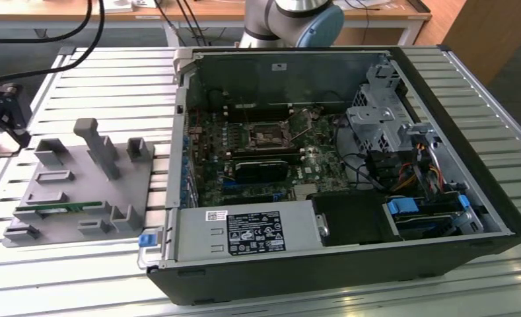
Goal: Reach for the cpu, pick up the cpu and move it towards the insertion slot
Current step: 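Pick up the cpu and move it towards the insertion slot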
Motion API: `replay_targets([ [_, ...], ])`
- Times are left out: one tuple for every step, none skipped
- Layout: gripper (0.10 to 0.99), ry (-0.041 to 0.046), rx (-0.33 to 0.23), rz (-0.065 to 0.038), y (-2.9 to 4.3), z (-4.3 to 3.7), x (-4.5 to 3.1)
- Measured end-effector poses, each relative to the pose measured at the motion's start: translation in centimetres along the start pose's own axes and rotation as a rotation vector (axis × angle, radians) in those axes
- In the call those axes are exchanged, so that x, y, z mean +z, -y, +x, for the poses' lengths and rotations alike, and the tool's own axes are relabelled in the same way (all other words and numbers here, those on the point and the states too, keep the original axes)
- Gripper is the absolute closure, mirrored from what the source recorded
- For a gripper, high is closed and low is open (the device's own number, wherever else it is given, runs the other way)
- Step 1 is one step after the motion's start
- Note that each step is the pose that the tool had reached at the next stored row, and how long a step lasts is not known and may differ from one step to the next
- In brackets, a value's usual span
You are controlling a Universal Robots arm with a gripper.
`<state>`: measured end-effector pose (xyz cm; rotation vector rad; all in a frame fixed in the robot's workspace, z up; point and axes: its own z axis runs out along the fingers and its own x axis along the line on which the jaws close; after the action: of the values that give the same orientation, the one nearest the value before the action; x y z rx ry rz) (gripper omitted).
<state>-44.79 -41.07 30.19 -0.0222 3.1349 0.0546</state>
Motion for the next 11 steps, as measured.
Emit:
replay_targets([
  [0.549, 0.0001, 0.000, 0.000, 0.00, 0.00, -0.10],
  [0.549, 0.0000, 0.000, 0.000, -0.01, 0.00, -0.22],
  [0.549, 0.0001, 0.000, 0.000, -0.01, 0.00, -0.32],
  [0.549, 0.0000, 0.000, 0.000, -0.02, 0.00, -0.43],
  [0.549, 0.0001, 0.000, 0.000, -0.02, 0.00, -0.53],
  [0.549, 0.0000, 0.000, 0.000, -0.02, 0.00, -0.64],
  [0.549, 0.0001, 0.000, 0.000, -0.03, -0.01, -0.74],
  [0.549, 0.0000, 0.000, 0.000, -0.03, -0.01, -0.85],
  [0.549, 0.0001, 0.000, 0.000, -0.03, 0.00, -0.94],
  [0.549, 0.0000, 0.000, 0.000, -0.04, -0.01, -1.06],
  [0.549, 0.0001, 0.000, 0.000, -0.04, -0.01, -1.15],
])
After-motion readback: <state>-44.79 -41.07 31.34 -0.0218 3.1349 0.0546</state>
